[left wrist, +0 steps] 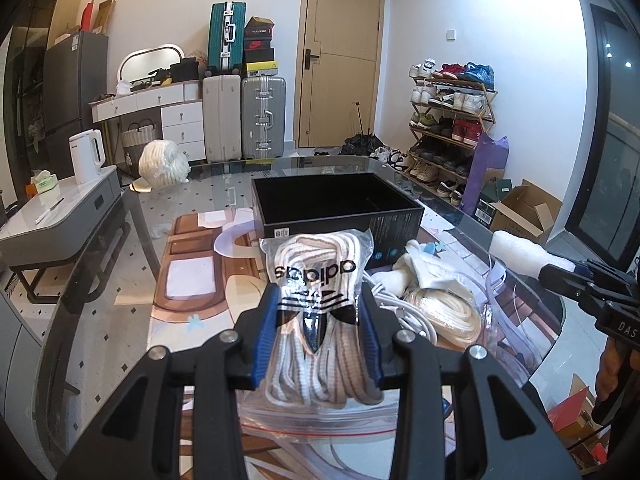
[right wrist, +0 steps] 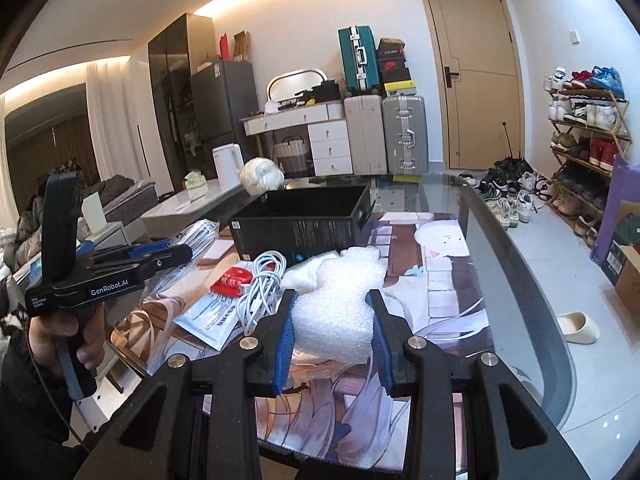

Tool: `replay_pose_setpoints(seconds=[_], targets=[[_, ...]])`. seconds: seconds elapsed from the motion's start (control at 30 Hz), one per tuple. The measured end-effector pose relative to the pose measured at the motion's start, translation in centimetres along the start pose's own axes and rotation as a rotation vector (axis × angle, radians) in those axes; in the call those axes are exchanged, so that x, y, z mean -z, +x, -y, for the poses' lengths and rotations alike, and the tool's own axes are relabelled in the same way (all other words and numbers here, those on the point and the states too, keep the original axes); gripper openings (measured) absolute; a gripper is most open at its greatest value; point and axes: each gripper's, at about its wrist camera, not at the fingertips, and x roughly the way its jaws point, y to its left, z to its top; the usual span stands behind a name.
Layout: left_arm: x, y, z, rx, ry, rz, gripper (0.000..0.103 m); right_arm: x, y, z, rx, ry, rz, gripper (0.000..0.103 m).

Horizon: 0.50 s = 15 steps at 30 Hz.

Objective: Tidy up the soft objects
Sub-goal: 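Lift the lace bag and foam block and carry both toward the black box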

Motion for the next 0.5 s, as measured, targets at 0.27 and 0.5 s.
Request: replay_pose_setpoints(seconds=[0.27,0.5], targets=[[-0.8,-0.4,-0.1,-0.022,-0.002,0.019,0.036,-1.6,-0.3,-0.7,-0.026,-0.024,0.026,0.034],[-2.2,-0.3,-0.4,-0.038,0.009,0.044,0.036,-3.2,0.9,-1.6,-0.055,-0.047,0.032,0.034]])
